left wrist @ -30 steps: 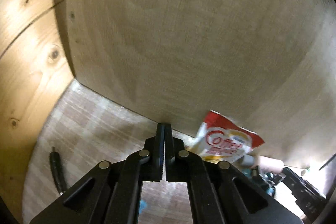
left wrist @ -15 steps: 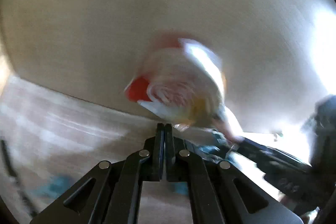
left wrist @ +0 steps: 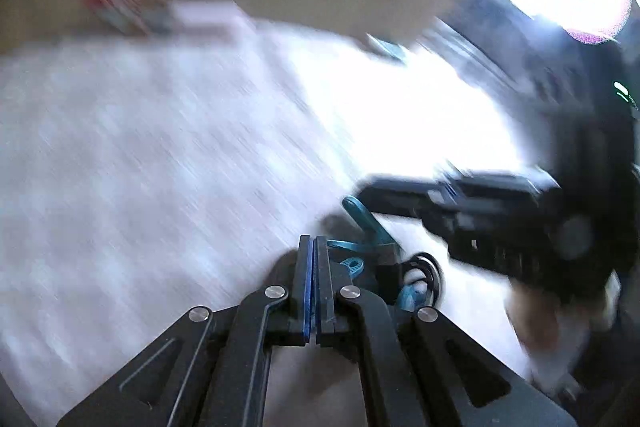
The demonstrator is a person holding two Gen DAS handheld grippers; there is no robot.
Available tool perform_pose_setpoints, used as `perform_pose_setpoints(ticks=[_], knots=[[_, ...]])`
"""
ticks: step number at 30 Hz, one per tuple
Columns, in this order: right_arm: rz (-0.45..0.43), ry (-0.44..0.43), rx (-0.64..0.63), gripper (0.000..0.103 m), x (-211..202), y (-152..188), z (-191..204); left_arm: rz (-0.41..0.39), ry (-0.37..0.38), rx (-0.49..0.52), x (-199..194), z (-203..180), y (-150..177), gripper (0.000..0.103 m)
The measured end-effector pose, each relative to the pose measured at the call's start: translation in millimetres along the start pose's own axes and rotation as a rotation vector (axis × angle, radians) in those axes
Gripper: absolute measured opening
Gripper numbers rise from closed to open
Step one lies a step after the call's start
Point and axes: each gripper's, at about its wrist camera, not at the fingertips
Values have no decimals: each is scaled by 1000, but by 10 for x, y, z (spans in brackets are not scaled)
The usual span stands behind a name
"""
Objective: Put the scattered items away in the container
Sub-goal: 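Grasp a blue clothespin with the right gripper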
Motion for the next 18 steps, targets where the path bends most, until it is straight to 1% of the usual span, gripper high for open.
perform_pose_setpoints(ticks=[1,2,3,4,5,6,7,8,9,10,11,13,15,18], knots=[[2,-19,11,13,-71,113,-39,-21,-40,10,-75,-28,60,7],[-13,9,21,14,-172,236,-81,-54,-108,31,-151,-77,139,6],[-30,57,18,15,-215,213,-126,-90,-176,47,-307,-16,96,6],[-47,108,6,15,-312,288,-157,-110,-212,47,-401,-43,163,10],[-54,128,3,16,-237,309,-197,-117,-212,38,-476,-72,230,13],[-55,123,2,17,-381,361,-207,-121,-206,30,-517,-55,377,14],[-53,107,2,20,-427,365,-191,-128,-206,25,-573,-47,442,17],[-50,104,-5,27,-444,406,-183,-130,-210,27,-646,-3,440,20],[-49,114,-17,31,-547,490,-162,-126,-210,29,-665,107,327,24],[-49,135,-44,34,-513,503,-98,-111,-211,25,-641,140,280,39],[-50,138,-73,37,-478,498,-41,-97,-211,17,-556,175,201,48],[-42,137,-123,39,-550,550,-39,-72,-206,17,-372,155,174,48],[-19,162,-189,39,-407,500,68,-65,-218,23,-212,71,175,48],[18,156,-254,39,-264,441,136,-52,-219,14,-8,-9,217,46]])
Point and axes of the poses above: each gripper's, at about its wrist camera, not at the fingertips, and x roughly the way its jaws point, z to its left, y to its underside, and after that the axes turned 5 degrees about -x, right-handed
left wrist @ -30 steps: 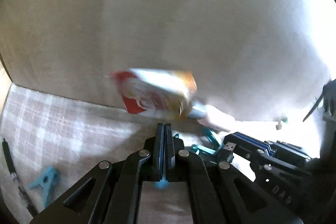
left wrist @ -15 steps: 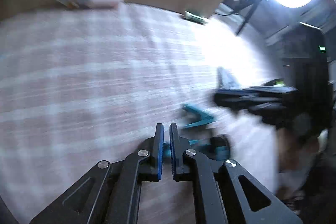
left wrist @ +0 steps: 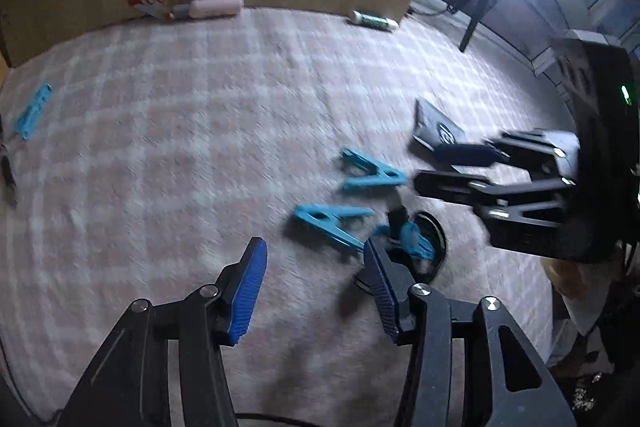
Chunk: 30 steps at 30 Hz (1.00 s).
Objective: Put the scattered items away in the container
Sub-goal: 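Grasp a blue clothespin with the right gripper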
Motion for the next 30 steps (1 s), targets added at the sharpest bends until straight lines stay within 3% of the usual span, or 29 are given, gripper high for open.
perform_pose_setpoints(ticks=[5,14,21,22,23,25,30], knots=[[45,26,-96,39,275,-185,154,11,0,-40,89,-21,-8,41],[88,70,-195,39,529,-383,239,-21,-121,9,270,-85,-177,35],[64,65,-105,20,587,-460,31,-37,-122,3,225,-59,-133,27],[58,65,-87,17,592,-455,10,-41,-115,-3,214,-50,-131,15],[51,63,-67,17,598,-451,-10,-45,-108,-9,200,-48,-133,7],[38,55,-37,17,598,-448,-40,-54,-115,-9,184,-60,-131,4],[11,56,6,17,612,-443,-81,-65,-120,-17,186,-70,-127,3]])
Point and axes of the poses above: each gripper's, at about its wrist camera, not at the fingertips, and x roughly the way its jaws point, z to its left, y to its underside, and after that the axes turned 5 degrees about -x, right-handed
